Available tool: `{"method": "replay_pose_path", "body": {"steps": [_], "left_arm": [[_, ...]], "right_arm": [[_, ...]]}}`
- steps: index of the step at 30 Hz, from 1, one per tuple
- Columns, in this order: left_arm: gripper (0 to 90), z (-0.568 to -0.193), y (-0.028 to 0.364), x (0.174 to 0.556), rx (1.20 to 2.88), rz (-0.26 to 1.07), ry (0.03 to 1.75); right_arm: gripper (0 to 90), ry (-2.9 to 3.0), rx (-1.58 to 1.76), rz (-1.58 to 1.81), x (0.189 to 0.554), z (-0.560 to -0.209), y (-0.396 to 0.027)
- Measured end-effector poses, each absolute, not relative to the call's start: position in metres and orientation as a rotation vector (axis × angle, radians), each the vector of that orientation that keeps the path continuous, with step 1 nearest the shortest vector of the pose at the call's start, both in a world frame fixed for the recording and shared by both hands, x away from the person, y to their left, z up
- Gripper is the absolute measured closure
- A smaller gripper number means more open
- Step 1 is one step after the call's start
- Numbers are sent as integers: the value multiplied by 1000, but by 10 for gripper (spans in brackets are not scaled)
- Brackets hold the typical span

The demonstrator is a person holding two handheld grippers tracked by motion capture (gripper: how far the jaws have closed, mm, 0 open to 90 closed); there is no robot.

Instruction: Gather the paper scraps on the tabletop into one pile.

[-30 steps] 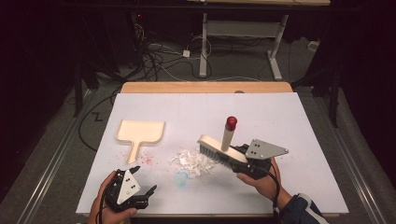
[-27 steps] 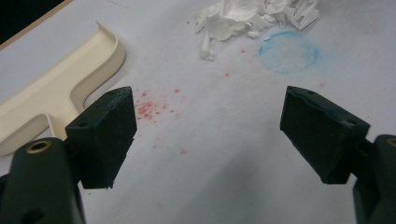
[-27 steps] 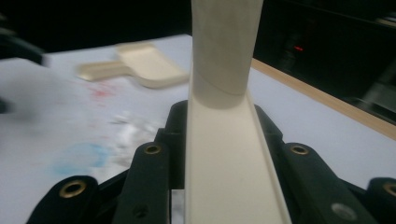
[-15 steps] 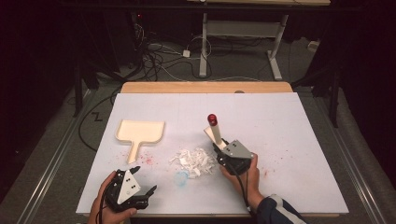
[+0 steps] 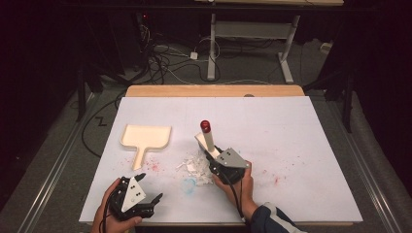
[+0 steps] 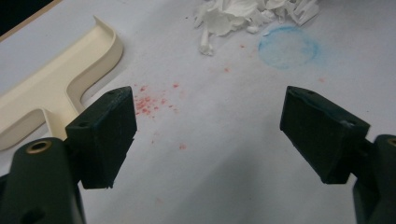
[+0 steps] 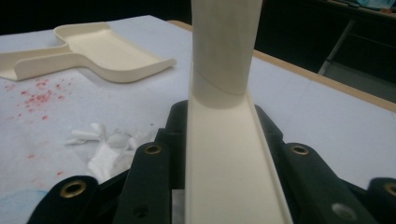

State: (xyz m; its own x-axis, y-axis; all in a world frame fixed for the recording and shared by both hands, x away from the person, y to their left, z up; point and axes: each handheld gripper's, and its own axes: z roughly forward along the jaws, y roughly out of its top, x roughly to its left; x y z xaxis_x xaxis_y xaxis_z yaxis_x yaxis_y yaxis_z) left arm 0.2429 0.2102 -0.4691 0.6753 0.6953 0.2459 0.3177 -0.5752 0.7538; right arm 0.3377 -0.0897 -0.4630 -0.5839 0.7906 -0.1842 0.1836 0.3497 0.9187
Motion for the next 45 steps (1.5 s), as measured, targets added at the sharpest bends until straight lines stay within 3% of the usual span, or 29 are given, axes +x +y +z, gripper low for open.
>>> {"method": "replay_pose_path", "body": {"steps": [9, 24, 35, 45], "left_arm": [[177, -469, 209, 242, 2202, 712, 774], [177, -469, 207, 242, 2216, 727, 773], [177, -469, 206, 243, 2218, 716, 789], [177, -471, 203, 245, 2242, 692, 775]], "right_arm": [[678, 1991, 858, 1278, 342, -431, -146], [678, 2185, 762, 1366, 300, -403, -254], [677, 2518, 739, 1464, 276, -408, -281], [676, 2701, 913, 1299, 309, -423, -285]]}}
